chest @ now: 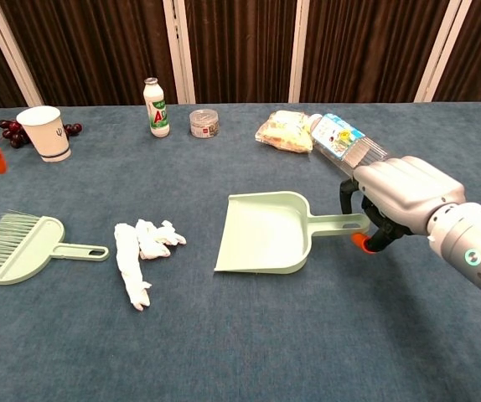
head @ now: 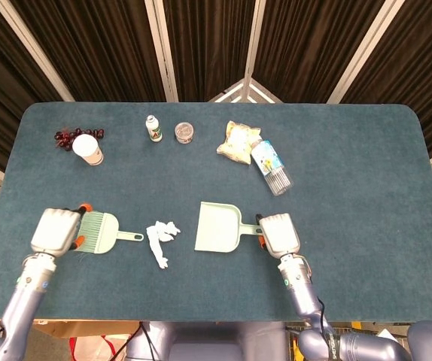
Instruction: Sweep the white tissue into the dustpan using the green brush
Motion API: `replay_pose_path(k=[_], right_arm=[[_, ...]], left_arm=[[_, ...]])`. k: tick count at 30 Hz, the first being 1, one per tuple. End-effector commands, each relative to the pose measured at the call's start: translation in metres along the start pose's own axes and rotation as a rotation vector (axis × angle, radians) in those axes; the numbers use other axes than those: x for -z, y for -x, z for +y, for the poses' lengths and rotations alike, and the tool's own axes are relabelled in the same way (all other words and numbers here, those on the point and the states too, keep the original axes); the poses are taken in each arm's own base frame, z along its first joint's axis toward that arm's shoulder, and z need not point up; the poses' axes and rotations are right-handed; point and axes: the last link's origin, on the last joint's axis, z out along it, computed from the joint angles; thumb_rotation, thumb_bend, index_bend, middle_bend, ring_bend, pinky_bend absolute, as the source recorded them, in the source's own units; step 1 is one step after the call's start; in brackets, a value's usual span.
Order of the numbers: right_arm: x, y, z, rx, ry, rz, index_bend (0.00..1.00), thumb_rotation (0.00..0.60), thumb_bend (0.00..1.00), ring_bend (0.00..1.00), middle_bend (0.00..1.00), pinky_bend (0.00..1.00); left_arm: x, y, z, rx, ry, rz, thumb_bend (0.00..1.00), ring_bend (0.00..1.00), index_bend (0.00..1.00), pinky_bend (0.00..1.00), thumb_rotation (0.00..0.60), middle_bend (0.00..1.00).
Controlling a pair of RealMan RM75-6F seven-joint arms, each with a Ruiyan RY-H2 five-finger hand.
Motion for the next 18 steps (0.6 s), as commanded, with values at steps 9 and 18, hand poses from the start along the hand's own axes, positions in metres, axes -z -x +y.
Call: replay_pose_path(k=[9, 18], right_arm=[[0.000, 0.000, -0.002, 0.016, -0.005, 0.010, 0.57, 0.600, 0.44, 0.81, 0.80, 0.90], [-0.001, -0.001, -0.004, 0.016, -0.005, 0.016, 0.57, 0.600, 0.44, 0.81, 0.80, 0.90]], left_arm=[[-0.028, 0.015, 0.038, -0.121, 0.061, -0.069, 0.35, 0.79, 0.44, 0.81, 0.600, 0.81], [-0.034, 0.026, 0.062, -0.161, 0.076, -0.140, 0.35, 0.80, 0.45, 0.83, 0.600, 0.82]])
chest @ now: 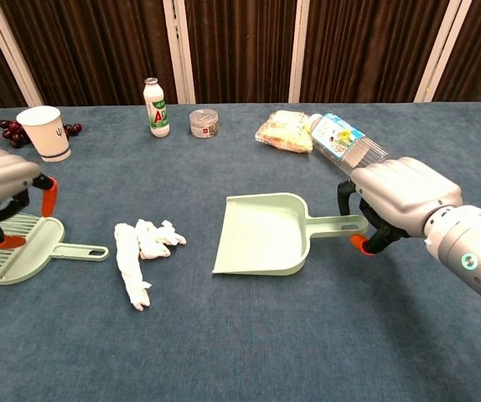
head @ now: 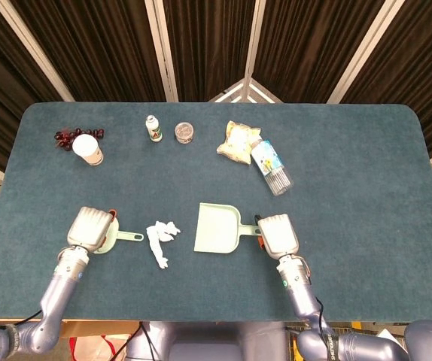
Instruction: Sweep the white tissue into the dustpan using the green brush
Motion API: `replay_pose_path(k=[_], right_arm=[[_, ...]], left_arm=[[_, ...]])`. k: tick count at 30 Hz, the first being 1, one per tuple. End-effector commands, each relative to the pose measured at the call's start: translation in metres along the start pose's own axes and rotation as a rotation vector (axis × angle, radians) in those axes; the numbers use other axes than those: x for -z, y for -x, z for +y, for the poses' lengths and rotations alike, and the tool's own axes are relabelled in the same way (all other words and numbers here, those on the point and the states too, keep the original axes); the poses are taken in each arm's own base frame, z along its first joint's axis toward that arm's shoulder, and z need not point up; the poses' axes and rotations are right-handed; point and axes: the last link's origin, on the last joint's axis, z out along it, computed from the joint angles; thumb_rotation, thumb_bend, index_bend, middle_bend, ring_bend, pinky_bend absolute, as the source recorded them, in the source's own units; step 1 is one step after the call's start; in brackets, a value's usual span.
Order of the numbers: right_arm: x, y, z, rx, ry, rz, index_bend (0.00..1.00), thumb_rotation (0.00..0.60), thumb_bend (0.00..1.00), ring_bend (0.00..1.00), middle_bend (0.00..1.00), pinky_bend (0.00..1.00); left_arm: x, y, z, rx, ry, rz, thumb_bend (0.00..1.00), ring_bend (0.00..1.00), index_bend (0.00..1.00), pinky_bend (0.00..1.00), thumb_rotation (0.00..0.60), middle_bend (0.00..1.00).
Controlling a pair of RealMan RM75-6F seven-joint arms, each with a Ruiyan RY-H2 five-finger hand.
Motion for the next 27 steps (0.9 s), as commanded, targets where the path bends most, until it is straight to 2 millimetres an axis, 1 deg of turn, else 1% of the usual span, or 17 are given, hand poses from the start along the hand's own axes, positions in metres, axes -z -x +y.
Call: replay_pose_path(k=[1, 9, 22, 24, 27], right_arm=[[-0.002, -0.004, 0.000, -0.002, -0.001, 0.008, 0.57, 0.600, 0.44, 0.81, 0.80, 0.90], [0.000, -0.004, -0.003, 0.001, -0.006, 0.001, 0.57, 0.600, 0.44, 0.81, 0.80, 0.90], [-0.004, -0.002, 0.002, 0.006, -0.001, -0.004, 0.57, 0.600, 0.44, 0.81, 0.80, 0.90], [-0.003, -0.002, 0.002, 0.008, -0.004, -0.003, 0.57, 0.600, 0.44, 0.81, 0.80, 0.90], [-0.003, -0.002, 0.002, 0.009, -0.003, -0.002, 0.57, 0.600, 0.44, 0.81, 0.80, 0.90]], left_arm=[[-0.003, 0.002, 0.011, -0.006, 0.021, -0.009, 0.35, 0.80, 0.45, 0.83, 0.600, 0.82], [-0.006, 0.011, 0.027, -0.020, 0.039, -0.014, 0.35, 0.80, 0.46, 0.83, 0.600, 0.82], [-0.015, 0.023, 0.036, -0.004, 0.023, -0.030, 0.42, 0.81, 0.49, 0.84, 0.600, 0.83], [-0.015, 0.025, 0.038, 0.004, 0.024, -0.034, 0.45, 0.82, 0.52, 0.85, 0.600, 0.85], [-0.016, 0.025, 0.041, 0.017, 0.028, -0.028, 0.51, 0.86, 0.60, 0.87, 0.600, 0.89]])
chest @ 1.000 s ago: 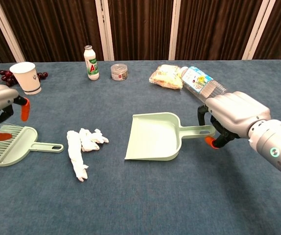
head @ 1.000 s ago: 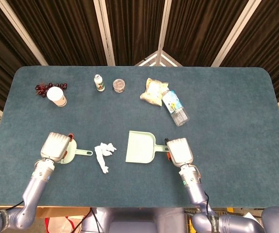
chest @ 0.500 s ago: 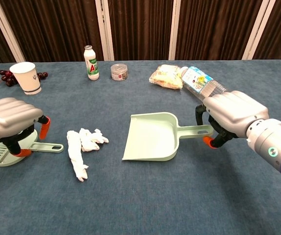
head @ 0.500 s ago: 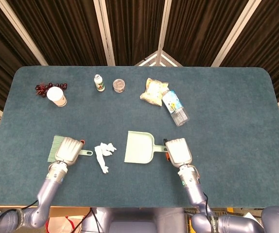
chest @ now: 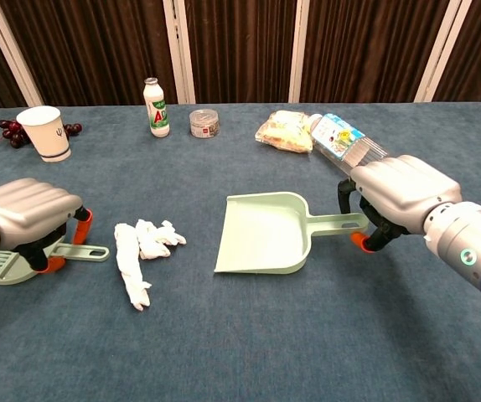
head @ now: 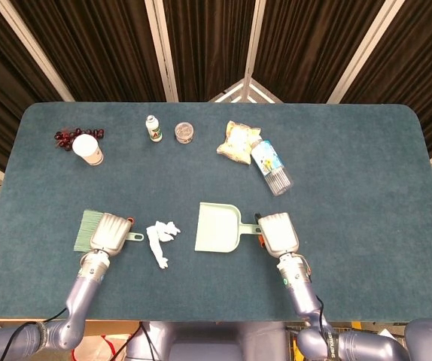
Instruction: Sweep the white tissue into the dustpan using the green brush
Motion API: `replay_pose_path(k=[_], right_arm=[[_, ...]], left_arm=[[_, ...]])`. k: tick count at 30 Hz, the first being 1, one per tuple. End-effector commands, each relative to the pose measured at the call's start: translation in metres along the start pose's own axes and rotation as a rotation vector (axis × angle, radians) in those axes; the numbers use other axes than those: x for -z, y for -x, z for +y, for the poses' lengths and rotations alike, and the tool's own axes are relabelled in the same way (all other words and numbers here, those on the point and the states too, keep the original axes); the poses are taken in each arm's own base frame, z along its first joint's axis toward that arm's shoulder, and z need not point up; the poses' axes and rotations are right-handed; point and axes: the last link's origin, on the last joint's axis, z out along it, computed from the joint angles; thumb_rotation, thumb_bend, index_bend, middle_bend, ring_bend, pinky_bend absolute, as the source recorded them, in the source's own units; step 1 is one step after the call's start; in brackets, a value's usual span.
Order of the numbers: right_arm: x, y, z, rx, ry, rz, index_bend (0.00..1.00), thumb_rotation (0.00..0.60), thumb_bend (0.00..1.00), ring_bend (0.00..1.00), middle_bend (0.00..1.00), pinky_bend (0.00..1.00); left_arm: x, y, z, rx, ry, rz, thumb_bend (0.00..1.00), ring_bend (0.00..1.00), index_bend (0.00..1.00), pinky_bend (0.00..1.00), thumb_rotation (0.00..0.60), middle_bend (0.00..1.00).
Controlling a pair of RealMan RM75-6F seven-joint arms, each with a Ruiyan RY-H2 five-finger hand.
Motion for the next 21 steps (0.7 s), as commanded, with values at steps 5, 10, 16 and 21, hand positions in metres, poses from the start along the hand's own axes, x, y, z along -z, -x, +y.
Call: replay_pose_path(k=[5, 10, 16, 21], right_arm=[[0.001, -0.001, 0.000, 0.013, -0.006, -0.003, 0.57, 0.600, 0.45, 0.81, 0.80, 0.90], [0.004, -0.002, 0.000, 0.048, -0.029, -0.012, 0.57, 0.600, 0.45, 0.81, 0.80, 0.90], [0.010, -0.012, -0.002, 0.097, -0.066, -0.007, 0.57, 0.600, 0.46, 0.81, 0.80, 0.90], [0.015, -0.017, -0.005, 0.128, -0.089, -0.010, 0.57, 0.600, 0.46, 0.81, 0.80, 0.90]], left_arm=[[0.001, -0.007, 0.005, 0.051, 0.016, 0.053, 0.57, 0.89, 0.67, 0.89, 0.600, 0.93], [0.003, -0.015, 0.005, 0.092, 0.030, 0.101, 0.58, 0.90, 0.69, 0.90, 0.600, 0.94], [0.006, -0.022, 0.006, 0.134, 0.044, 0.138, 0.59, 0.91, 0.70, 0.91, 0.600, 0.95], [0.011, -0.026, 0.011, 0.172, 0.056, 0.150, 0.59, 0.91, 0.70, 0.91, 0.600, 0.95]])
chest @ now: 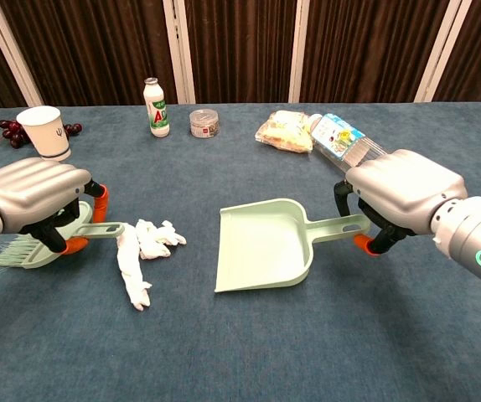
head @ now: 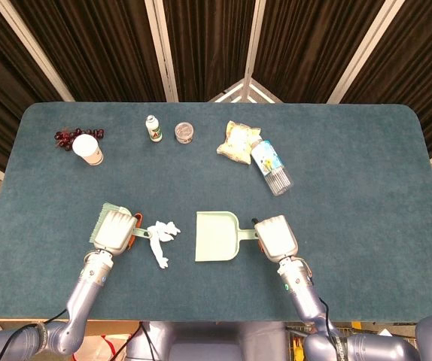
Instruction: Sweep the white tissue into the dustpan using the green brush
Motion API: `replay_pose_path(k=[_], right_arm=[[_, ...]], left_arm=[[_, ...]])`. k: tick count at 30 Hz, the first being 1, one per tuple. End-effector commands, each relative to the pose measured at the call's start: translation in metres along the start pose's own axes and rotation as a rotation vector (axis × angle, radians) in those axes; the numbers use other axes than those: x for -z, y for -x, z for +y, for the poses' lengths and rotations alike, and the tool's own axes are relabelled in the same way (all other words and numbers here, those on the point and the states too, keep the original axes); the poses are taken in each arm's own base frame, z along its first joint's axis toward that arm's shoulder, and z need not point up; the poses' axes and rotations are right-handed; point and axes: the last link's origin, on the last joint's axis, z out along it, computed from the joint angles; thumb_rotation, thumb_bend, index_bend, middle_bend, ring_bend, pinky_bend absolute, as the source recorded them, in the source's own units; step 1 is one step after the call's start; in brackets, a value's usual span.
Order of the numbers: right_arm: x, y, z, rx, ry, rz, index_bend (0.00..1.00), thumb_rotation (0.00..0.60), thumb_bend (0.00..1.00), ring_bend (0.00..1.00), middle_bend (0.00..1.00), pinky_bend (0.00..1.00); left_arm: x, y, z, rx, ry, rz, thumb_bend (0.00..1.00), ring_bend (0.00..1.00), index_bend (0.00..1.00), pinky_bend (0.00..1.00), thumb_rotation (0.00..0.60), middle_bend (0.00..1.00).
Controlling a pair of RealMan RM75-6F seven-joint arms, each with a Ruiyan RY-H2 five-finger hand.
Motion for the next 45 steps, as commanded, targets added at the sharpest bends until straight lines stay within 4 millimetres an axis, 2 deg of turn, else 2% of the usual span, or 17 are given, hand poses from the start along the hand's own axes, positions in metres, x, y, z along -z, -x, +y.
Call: replay_pose_path(k=[1, 12, 32, 45], right_arm=[[0.003, -0.003, -0.002, 0.019, -0.011, -0.003, 0.57, 0.600, 0.46, 0.81, 0.80, 0.90], [0.014, -0.002, 0.004, 0.037, -0.005, -0.024, 0.58, 0.600, 0.46, 0.81, 0.80, 0.90], [0.015, -0.012, 0.001, 0.033, -0.005, 0.010, 0.58, 0.600, 0.46, 0.81, 0.80, 0.90], [0.016, -0.012, -0.001, 0.047, -0.015, 0.000, 0.58, 0.600, 0.46, 0.81, 0.80, 0.90]], left_arm=[[0.003, -0.002, 0.003, 0.022, 0.005, 0.009, 0.59, 0.91, 0.70, 0.91, 0.600, 0.95], [0.014, -0.008, 0.024, 0.221, -0.005, -0.002, 0.60, 0.94, 0.73, 0.96, 0.600, 0.98], [0.020, -0.028, 0.083, 0.500, 0.100, 0.116, 0.60, 0.96, 0.75, 0.99, 0.600, 1.00], [0.028, -0.031, 0.115, 0.587, 0.146, 0.131, 0.60, 0.96, 0.75, 0.99, 0.600, 1.00]])
